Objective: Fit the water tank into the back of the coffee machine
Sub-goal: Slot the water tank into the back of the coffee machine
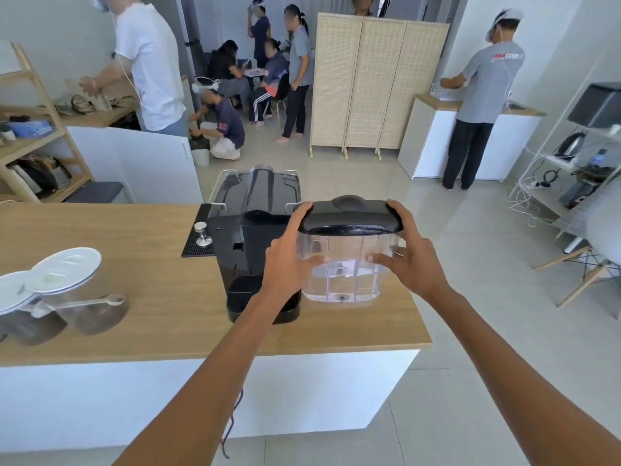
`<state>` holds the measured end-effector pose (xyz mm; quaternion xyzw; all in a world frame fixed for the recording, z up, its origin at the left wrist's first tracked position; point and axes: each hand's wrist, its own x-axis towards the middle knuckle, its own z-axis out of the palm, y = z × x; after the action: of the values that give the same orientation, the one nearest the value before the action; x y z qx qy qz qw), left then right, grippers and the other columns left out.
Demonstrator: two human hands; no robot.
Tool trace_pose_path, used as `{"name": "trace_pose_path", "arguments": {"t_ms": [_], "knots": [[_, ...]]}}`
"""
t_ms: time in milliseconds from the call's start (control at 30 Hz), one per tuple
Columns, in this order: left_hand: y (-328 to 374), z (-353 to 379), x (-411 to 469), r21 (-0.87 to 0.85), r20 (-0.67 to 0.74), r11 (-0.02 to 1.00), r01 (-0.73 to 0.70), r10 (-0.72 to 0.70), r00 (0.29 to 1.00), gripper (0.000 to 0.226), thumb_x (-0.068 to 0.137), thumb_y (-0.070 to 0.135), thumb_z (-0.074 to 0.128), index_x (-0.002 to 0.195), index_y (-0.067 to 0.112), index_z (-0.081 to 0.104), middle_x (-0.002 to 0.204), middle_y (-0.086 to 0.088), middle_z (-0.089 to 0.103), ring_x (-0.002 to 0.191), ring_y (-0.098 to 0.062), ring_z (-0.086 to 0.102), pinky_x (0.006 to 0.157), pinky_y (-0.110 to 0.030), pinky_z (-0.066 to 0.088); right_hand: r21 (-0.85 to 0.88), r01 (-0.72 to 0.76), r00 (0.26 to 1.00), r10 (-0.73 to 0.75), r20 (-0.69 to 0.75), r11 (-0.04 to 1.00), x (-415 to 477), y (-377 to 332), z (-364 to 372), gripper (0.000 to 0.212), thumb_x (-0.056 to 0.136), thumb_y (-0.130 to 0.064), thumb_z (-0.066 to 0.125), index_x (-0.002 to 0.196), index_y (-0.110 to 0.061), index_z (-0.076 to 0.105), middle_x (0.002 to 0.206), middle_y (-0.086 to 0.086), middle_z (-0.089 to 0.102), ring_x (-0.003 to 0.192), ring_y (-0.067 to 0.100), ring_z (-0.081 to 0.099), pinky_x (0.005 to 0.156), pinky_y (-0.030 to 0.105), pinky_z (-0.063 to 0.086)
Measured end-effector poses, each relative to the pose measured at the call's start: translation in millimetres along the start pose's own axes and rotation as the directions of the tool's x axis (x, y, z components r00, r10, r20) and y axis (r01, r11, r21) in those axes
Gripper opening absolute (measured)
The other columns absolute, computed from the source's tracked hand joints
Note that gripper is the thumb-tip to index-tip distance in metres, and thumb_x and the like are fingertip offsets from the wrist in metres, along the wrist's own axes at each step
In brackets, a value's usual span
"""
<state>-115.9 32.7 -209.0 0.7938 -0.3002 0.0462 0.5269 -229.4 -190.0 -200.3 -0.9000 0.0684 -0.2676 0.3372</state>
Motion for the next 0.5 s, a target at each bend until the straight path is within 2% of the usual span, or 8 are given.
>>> {"name": "trace_pose_path", "arguments": {"t_ms": [33, 67, 100, 167, 267, 367, 467, 500], "knots": [[-4.0, -9.6, -1.7, 0.001, -0.001, 1.0, -0.012, 0.012, 1.0, 0.103, 0.077, 0.021, 0.09, 0.159, 0.038, 0.031, 0.069, -0.002, 0.044, 0.059, -0.006, 0.048, 0.088, -0.04, 0.057, 0.009, 0.012, 1.0, -0.012, -0.003, 1.0, -0.2, -8.0, 5.6, 0.099, 0.079, -0.027, 0.087, 0.157, -0.037, 0.026, 0.119, -0.028, 0.053, 0.094, 0.041, 0.062, 0.084, 0.049, 0.06], [-9.5, -18.1, -2.5, 0.002, 0.004, 1.0, -0.019, 0.019, 1.0, 0.104, 0.076, 0.023, 0.091, 0.159, 0.041, 0.03, 0.082, 0.011, 0.044, 0.069, -0.004, 0.048, 0.087, -0.034, 0.055, 0.018, 0.022, 1.0, -0.022, -0.007, 1.0, -0.3, -15.0, 11.5, 0.099, 0.079, -0.027, 0.087, 0.157, -0.035, 0.026, 0.122, -0.021, 0.054, 0.095, 0.037, 0.062, 0.084, 0.047, 0.061], [-13.4, -27.1, -3.6, 0.0, 0.009, 1.0, -0.023, 0.023, 1.0, 0.105, 0.076, 0.024, 0.091, 0.158, 0.043, 0.029, 0.092, 0.01, 0.047, 0.079, -0.012, 0.048, 0.083, -0.029, 0.053, 0.027, 0.03, 0.999, -0.03, -0.01, 0.999, -0.2, -21.1, 18.2, 0.099, 0.079, -0.027, 0.087, 0.157, -0.034, 0.026, 0.127, -0.016, 0.054, 0.097, 0.033, 0.062, 0.084, 0.045, 0.061], [-22.3, -45.2, -6.0, 0.024, 0.002, 1.0, -0.019, 0.019, 1.0, 0.106, 0.074, 0.024, 0.092, 0.158, 0.045, 0.029, 0.093, 0.007, 0.048, 0.08, -0.018, 0.047, 0.081, -0.028, 0.053, 0.045, 0.036, 0.999, -0.036, -0.003, 0.998, 0.3, -32.2, 33.6, 0.099, 0.079, -0.027, 0.087, 0.157, -0.035, 0.027, 0.138, -0.012, 0.052, 0.102, 0.022, 0.06, 0.083, 0.042, 0.061], [-34.6, -71.5, -11.1, 0.08, -0.031, 0.997, 0.01, -0.008, 0.999, 0.107, 0.072, 0.025, 0.093, 0.157, 0.045, 0.031, 0.069, 0.001, 0.045, 0.059, -0.015, 0.04, 0.078, -0.041, 0.06, 0.072, 0.009, 1.0, -0.011, 0.02, 0.997, 2.8, -50.1, 58.9, 0.101, 0.078, -0.028, 0.088, 0.157, -0.034, 0.025, 0.133, -0.025, 0.052, 0.107, 0.015, 0.059, 0.083, 0.042, 0.061], [-49.3, -92.5, -13.9, 0.101, -0.046, 0.994, 0.046, -0.041, 0.998, 0.108, 0.073, 0.025, 0.093, 0.157, 0.046, 0.029, 0.066, -0.004, 0.042, 0.057, -0.015, 0.036, 0.074, -0.049, 0.058, 0.09, 0.022, 0.999, -0.025, 0.035, 0.996, 7.5, -63.3, 82.8, 0.101, 0.078, -0.024, 0.088, 0.158, -0.029, 0.026, 0.122, -0.051, 0.046, 0.103, 0.011, 0.059, 0.079, 0.045, 0.06], [-64.7, -107.2, -12.3, 0.098, -0.059, 0.993, 0.072, -0.067, 0.996, 0.11, 0.073, 0.023, 0.093, 0.157, 0.048, 0.028, 0.067, -0.022, 0.051, 0.056, -0.018, 0.034, 0.073, -0.053, 0.058, 0.097, 0.018, 0.999, -0.022, 0.038, 0.995, 13.6, -73.7, 103.5, 0.102, 0.078, -0.021, 0.089, 0.158, -0.03, 0.027, 0.115, -0.053, 0.051, 0.095, 0.032, 0.064, 0.076, 0.051, 0.059], [-68.7, -111.4, -11.6, 0.083, -0.058, 0.994, 0.073, -0.068, 0.996, 0.11, 0.072, 0.022, 0.093, 0.157, 0.049, 0.028, 0.07, -0.024, 0.055, 0.056, -0.02, 0.034, 0.075, -0.054, 0.059, 0.105, 0.004, 0.999, -0.008, 0.042, 0.994, 15.2, -76.3, 109.3, 0.102, 0.078, -0.02, 0.089, 0.158, -0.03, 0.027, 0.114, -0.053, 0.052, 0.097, 0.026, 0.065, 0.079, 0.049, 0.059]]}}
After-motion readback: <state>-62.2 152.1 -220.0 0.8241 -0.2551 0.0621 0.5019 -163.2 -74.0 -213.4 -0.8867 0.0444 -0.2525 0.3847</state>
